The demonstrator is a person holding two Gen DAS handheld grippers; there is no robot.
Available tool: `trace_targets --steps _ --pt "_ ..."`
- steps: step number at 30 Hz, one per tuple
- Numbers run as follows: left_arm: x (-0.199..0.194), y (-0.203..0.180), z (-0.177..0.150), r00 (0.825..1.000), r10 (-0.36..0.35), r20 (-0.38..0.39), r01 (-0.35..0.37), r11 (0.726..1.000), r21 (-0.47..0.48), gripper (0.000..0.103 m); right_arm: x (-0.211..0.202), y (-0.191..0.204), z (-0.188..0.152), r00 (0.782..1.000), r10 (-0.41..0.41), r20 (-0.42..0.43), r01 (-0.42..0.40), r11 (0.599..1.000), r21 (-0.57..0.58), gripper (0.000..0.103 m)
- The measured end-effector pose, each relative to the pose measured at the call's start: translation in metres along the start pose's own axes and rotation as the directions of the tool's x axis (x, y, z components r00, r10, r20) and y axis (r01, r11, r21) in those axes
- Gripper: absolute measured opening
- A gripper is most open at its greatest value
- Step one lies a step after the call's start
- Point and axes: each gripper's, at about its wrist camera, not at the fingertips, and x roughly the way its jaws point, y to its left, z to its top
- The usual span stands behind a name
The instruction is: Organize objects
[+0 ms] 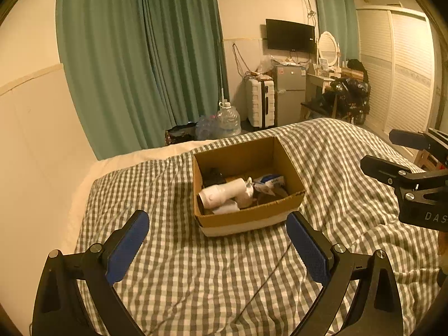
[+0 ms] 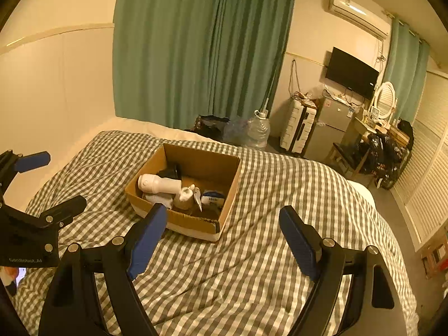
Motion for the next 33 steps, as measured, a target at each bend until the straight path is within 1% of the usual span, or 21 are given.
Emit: trace_targets --steps 6,9,14,18,23,29,33 --pt "0.009 -0.001 -0.024 1.000 0.002 -0.016 -0.002 1.000 -0.027 0.101 0.007 0.002 -0.027 1.000 0.007 -0.008 -0.007 0.999 0.049 0.085" --pt "0.016 -0.001 -0.034 0.999 -0.002 -0.040 0.001 0.999 -0.036 0.101 0.014 0.008 -0.036 1.000 0.003 -0.022 -0.002 0.999 0.037 0.085" --pt "0.023 0.000 -0.041 0.998 -0.007 -0.061 0.004 0.999 -0.053 0.101 0.022 0.014 -0.045 0.999 -0.005 -0.035 0.005 1.000 0.023 0.085" --pt "0.026 0.004 -0.044 0.998 -0.003 -0.061 -0.002 0.997 -0.076 0.101 0.028 0.014 -0.044 0.999 -0.019 -0.032 0.020 0.999 0.027 0.085" --pt "0.028 0.008 -0.046 0.998 0.006 -0.058 -0.012 0.994 -0.110 0.101 0.029 0.014 -0.041 1.000 -0.030 0.004 0.030 0.999 0.043 0.085" --pt "0.026 0.012 -0.046 0.999 0.020 -0.050 -0.026 0.991 -0.130 0.101 0.025 0.022 -0.042 0.998 -0.045 0.033 0.044 0.999 0.031 0.086" --pt "0.026 0.015 -0.048 0.999 0.021 -0.049 -0.028 0.990 -0.139 0.101 0.025 0.024 -0.043 0.998 -0.040 0.040 0.039 0.999 0.036 0.086"
